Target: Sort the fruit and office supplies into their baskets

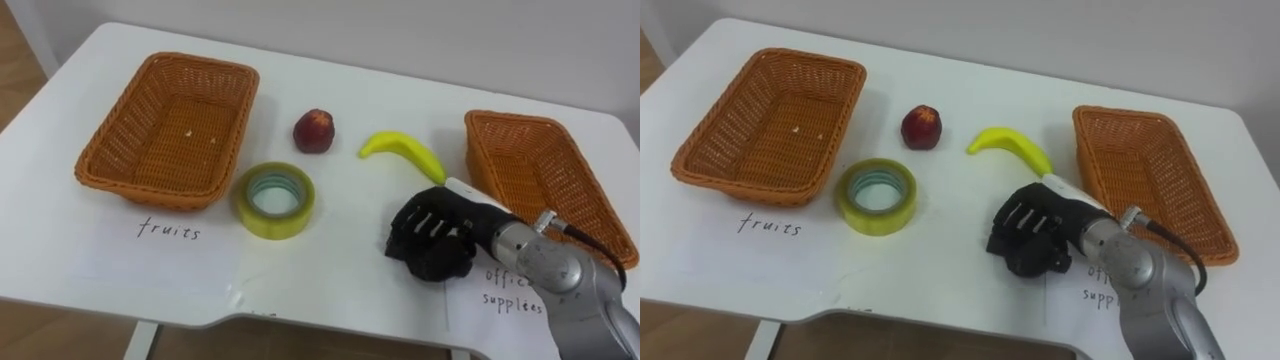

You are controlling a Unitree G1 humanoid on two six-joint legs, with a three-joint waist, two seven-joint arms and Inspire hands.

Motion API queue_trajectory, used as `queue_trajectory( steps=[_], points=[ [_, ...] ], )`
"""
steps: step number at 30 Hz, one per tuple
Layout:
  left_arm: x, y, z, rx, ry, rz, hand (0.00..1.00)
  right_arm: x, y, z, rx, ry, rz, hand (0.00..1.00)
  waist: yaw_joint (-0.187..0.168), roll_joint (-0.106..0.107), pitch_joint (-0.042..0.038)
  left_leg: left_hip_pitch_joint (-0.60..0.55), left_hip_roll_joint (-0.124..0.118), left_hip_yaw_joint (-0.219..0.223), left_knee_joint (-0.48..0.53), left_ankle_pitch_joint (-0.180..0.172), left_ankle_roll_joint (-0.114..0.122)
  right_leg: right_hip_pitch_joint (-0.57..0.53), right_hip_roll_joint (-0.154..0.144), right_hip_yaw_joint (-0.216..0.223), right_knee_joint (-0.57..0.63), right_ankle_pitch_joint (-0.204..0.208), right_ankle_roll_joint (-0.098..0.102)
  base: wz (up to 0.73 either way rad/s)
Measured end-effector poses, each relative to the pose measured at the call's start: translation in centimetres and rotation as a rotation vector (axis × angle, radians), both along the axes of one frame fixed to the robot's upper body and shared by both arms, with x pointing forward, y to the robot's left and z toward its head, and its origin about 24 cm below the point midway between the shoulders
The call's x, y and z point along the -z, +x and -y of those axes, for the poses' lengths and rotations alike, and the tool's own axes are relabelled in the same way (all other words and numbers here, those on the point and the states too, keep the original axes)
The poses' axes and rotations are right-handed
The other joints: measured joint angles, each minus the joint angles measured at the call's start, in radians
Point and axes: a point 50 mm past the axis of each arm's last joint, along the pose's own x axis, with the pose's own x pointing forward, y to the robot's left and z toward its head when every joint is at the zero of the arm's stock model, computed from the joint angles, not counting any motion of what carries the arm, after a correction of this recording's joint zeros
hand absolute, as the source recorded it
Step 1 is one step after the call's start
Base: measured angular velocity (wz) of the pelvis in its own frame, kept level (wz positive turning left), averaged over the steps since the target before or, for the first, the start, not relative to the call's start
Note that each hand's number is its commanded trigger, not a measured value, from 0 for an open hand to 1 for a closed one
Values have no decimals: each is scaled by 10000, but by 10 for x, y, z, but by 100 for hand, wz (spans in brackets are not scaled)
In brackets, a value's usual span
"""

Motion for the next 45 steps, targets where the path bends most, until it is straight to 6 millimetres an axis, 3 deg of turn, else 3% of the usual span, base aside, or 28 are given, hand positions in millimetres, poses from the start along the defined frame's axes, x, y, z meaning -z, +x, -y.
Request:
queue_trajectory(
  steps=[14, 20, 26, 45],
  points=[
    [0, 0, 0, -179, 113, 78, 0, -4, -1, -6, -318, 459, 37, 100, -4, -99, -6, 19, -13, -2, 21, 1, 1, 18, -12, 8, -3, 0, 0, 0],
    [1, -3, 4, -216, 8, 23, 0, -9, 0, -8, -420, 451, 272, 100, -11, 14, 73, 9, -10, 23, 9, 0, 1, 0, -8, 4, 6, 1, 1, 0],
    [3, -5, 7, -423, -105, 46, 0, -33, 0, -15, -721, 516, 1319, 100, -168, 116, 99, 22, -14, 12, 15, 1, 2, -4, -11, 4, 3, 1, 1, 0],
    [3, -18, 7, -796, -143, 286, 0, -93, 8, 12, 1112, 1246, 5590, 100, -395, 115, 68, 33, -6, 42, 45, 3, 3, 31, -14, -24, 8, 2, 1, 0]
  ],
)
